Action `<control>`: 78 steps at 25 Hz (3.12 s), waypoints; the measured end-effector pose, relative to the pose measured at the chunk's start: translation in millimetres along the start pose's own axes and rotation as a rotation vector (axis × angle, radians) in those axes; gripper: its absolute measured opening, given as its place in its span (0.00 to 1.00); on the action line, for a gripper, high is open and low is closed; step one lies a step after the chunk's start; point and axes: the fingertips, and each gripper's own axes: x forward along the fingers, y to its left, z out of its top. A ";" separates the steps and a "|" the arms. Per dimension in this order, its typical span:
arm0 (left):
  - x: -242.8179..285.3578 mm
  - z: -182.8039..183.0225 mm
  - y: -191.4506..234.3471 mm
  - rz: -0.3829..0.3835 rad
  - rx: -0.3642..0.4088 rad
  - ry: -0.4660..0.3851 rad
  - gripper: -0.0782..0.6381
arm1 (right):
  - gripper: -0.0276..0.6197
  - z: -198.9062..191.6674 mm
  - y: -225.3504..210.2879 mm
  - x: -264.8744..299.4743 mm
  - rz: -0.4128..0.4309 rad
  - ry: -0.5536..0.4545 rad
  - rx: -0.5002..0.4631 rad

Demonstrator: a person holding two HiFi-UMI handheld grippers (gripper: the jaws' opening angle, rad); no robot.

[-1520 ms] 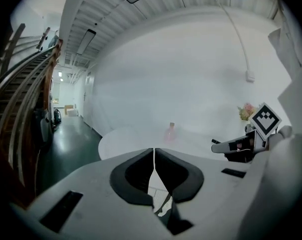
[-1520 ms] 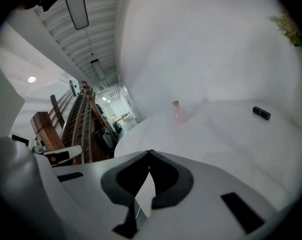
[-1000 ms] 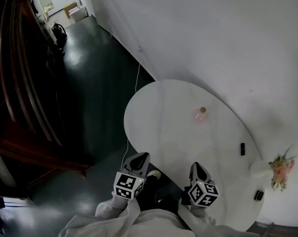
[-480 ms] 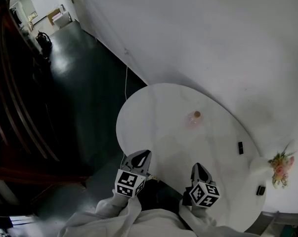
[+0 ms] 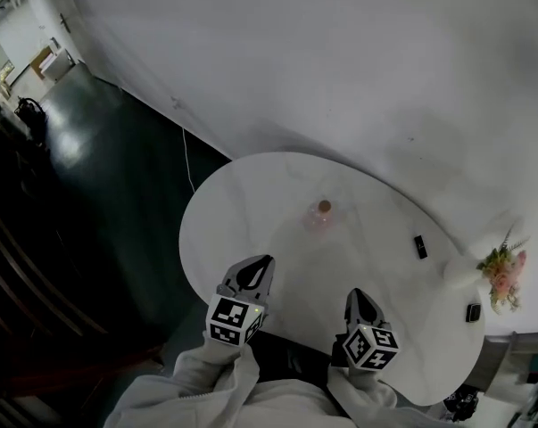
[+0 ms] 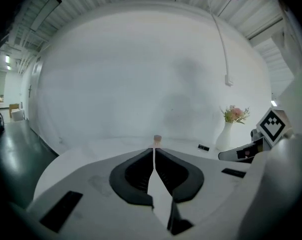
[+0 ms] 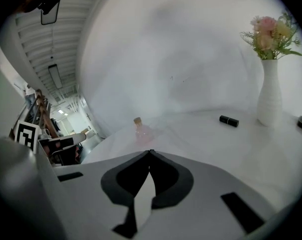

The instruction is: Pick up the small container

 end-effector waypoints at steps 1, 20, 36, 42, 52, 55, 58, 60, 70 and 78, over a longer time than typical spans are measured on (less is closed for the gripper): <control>7.2 3.7 -0.9 -0.020 0.005 -0.002 0.14 | 0.12 1.7 0.7 1.1 -0.006 -0.004 -0.004; 143.2 21.1 -23.2 -0.211 0.073 0.043 0.36 | 0.12 19.1 -23.6 22.8 -0.115 -0.022 0.021; 219.8 -4.3 -34.4 -0.219 0.151 0.084 0.40 | 0.12 10.3 -57.2 49.6 -0.212 0.032 0.075; 230.4 -15.2 -30.0 -0.165 0.171 0.080 0.40 | 0.12 0.3 -70.2 42.0 -0.257 0.042 0.100; 229.3 -11.7 -29.9 -0.130 0.222 0.044 0.27 | 0.12 -11.0 -72.5 36.8 -0.268 0.056 0.109; 230.2 -12.3 -29.1 -0.124 0.216 0.051 0.27 | 0.12 -10.7 -73.9 36.0 -0.264 0.055 0.108; 230.4 -12.4 -27.3 -0.109 0.204 0.059 0.27 | 0.12 -8.5 -75.5 34.7 -0.251 0.050 0.108; 228.1 -12.3 -28.4 -0.101 0.189 0.068 0.27 | 0.12 -7.2 -78.2 31.5 -0.243 0.045 0.106; 201.5 -2.2 -39.9 -0.047 0.173 0.067 0.27 | 0.12 -3.7 -104.5 13.2 -0.206 0.036 0.115; 169.0 -3.7 -48.6 -0.008 0.147 0.086 0.27 | 0.12 9.5 -126.2 -0.4 -0.192 -0.012 0.147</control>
